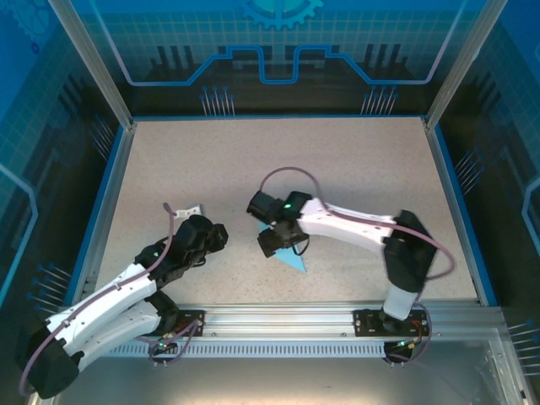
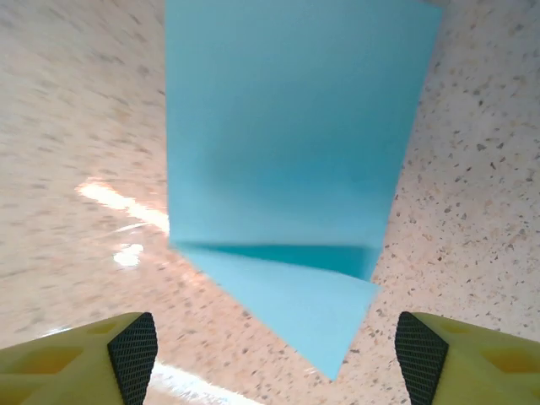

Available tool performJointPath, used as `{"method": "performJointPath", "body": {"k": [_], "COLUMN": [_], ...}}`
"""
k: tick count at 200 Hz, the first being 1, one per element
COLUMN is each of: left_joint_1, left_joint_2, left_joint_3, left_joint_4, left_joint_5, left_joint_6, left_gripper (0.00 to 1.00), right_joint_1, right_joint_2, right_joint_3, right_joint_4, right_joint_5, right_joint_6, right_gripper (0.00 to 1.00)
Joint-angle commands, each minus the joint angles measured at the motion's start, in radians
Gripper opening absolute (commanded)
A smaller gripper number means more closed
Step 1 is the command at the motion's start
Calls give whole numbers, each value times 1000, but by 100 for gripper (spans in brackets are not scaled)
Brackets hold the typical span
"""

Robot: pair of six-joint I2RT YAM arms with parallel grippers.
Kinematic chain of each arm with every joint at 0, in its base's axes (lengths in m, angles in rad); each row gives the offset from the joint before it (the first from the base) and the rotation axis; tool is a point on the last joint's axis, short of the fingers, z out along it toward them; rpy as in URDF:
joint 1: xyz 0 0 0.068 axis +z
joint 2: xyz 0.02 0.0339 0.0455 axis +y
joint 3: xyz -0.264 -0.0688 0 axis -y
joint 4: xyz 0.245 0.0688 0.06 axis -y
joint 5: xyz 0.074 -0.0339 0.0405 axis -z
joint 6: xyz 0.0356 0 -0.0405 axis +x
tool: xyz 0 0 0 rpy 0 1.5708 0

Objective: Fold a paper plane with a square sheet of paper (pick it up from the middle)
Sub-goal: Turn over the paper at the center of the table.

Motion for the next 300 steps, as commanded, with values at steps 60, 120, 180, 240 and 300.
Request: {"method": "performJointPath", "body": {"k": [60, 120, 180, 240, 300], "left_joint_1": [8, 7, 7, 7, 7], "left_joint_2": [159, 265, 308, 341, 328], "left_joint_3": [44, 91, 108, 111, 118], "left_joint_4": [119, 148, 138, 173, 182], "left_joint_5": [179, 240, 206, 208, 209], "left_joint_6": [34, 15, -42, -89, -114], "left_gripper": [41, 41, 48, 54, 58], "right_joint_1": [-216, -372, -387, -389, -376], "right_joint_2": [-411, -532, -500, -390, -338], "right_joint_3": [-428, -644, -707, -588, -577], "right_joint_4": [455, 628, 810, 615, 628], "right_joint_5": [-314, -470, -528, -584, -666], "right_joint_6": [49, 51, -27, -194, -218], "right_gripper": [65, 53, 62, 61, 60]}}
